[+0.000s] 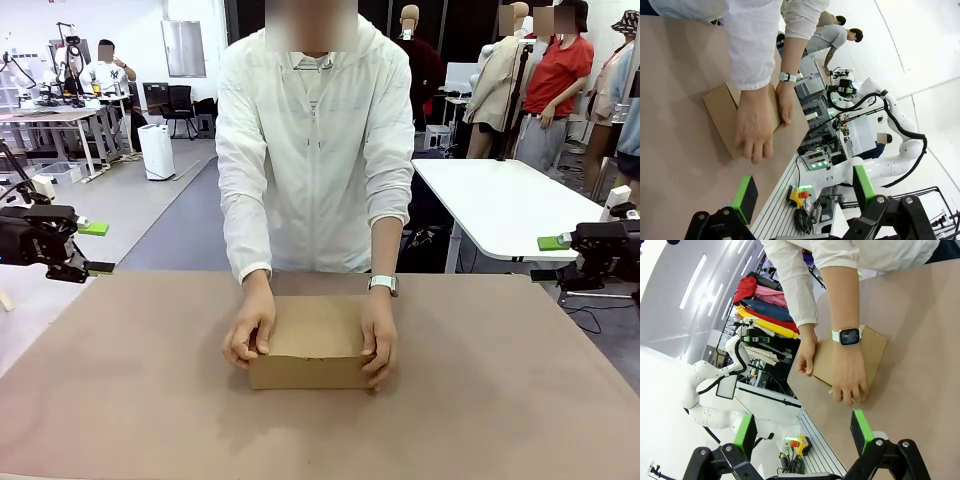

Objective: Pack the items into the box.
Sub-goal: Close the Mailer Box.

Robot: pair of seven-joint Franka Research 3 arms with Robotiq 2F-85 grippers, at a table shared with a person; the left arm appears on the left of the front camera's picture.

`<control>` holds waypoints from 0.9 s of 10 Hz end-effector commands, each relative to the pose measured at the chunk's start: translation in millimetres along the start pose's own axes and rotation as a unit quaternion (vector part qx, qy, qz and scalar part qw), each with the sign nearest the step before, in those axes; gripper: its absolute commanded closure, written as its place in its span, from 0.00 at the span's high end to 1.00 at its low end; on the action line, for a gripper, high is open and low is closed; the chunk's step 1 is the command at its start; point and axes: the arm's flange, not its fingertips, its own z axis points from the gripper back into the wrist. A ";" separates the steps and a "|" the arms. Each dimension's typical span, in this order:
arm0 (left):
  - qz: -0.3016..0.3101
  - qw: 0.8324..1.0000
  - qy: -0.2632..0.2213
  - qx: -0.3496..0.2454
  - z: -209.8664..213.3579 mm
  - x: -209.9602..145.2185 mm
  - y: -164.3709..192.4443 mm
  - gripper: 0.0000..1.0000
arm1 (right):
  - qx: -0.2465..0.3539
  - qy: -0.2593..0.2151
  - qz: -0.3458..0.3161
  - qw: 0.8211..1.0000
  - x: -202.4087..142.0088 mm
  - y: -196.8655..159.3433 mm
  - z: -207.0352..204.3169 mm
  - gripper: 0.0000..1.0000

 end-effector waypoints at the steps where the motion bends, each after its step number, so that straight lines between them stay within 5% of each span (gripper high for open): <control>1: -0.009 1.000 -0.001 -0.008 1.8 -1.4 -1.9 1.00 | 0.007 -0.003 0.001 1.000 -0.1 1.8 1.4 1.00; 9: -0.009 1.000 -0.001 -0.008 1.8 -1.4 -1.9 1.00 | 0.000 0.000 0.000 1.000 0.0 0.0 0.0 1.00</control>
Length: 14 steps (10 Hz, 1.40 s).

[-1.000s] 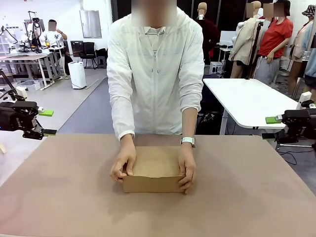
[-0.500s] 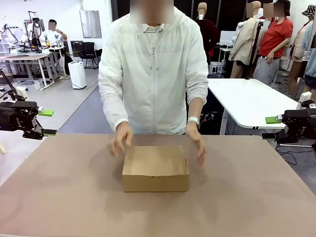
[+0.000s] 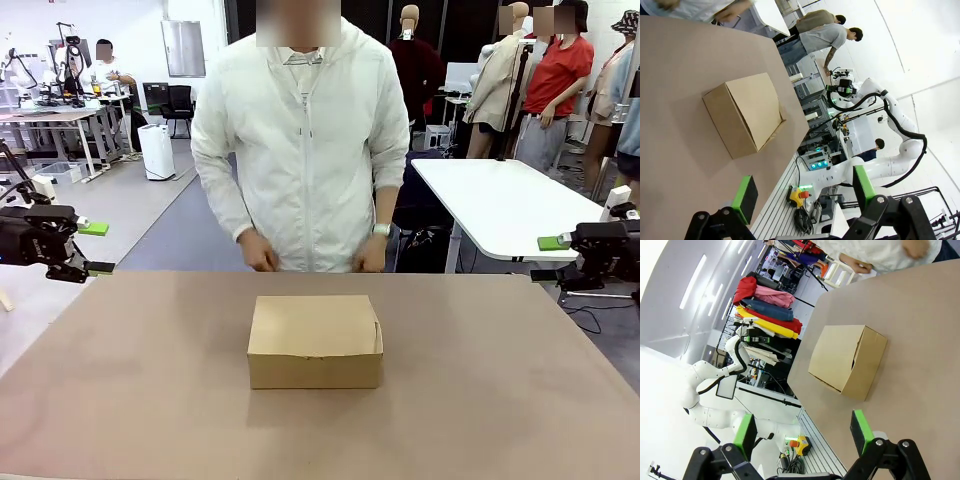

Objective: Pack the items into the box.
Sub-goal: Close the Mailer Box.

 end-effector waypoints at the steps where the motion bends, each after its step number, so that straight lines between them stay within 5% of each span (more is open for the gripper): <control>1: -0.009 1.000 -0.001 -0.008 1.8 -1.4 -1.9 1.00 | 0.000 0.000 0.000 1.000 0.0 0.2 0.0 1.00; 14: -0.009 1.000 -0.001 -0.008 1.8 -1.4 -1.9 1.00 | 0.000 0.000 0.000 1.000 0.0 0.2 0.0 1.00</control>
